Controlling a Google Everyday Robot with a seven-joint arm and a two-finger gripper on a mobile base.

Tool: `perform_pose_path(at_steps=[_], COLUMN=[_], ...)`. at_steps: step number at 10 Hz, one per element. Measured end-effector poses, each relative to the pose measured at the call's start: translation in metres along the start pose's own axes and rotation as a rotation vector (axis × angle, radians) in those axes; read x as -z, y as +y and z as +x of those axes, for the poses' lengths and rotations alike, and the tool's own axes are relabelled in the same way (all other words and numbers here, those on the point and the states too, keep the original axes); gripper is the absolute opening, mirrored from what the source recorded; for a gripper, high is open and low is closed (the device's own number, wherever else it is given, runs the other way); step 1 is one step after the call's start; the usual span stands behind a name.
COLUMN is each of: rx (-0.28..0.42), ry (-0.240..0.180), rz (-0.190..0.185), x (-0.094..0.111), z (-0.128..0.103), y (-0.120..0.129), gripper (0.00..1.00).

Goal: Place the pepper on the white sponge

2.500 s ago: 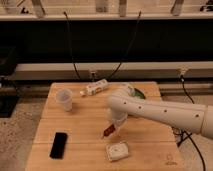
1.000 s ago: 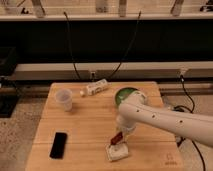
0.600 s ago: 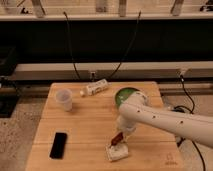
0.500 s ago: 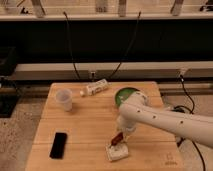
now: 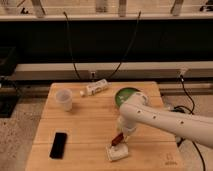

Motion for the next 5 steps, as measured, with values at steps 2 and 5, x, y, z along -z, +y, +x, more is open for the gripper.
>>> perform_pose_path(at_steps=[2,5], rx=[0.002,0.005], ry=[-0.001,-0.002], rz=[0.000,-0.001], x=[-0.0006,-0.0014], z=[0.0002,0.0004], y=[0.0005,0.0011], gripper=[0.28,0.37])
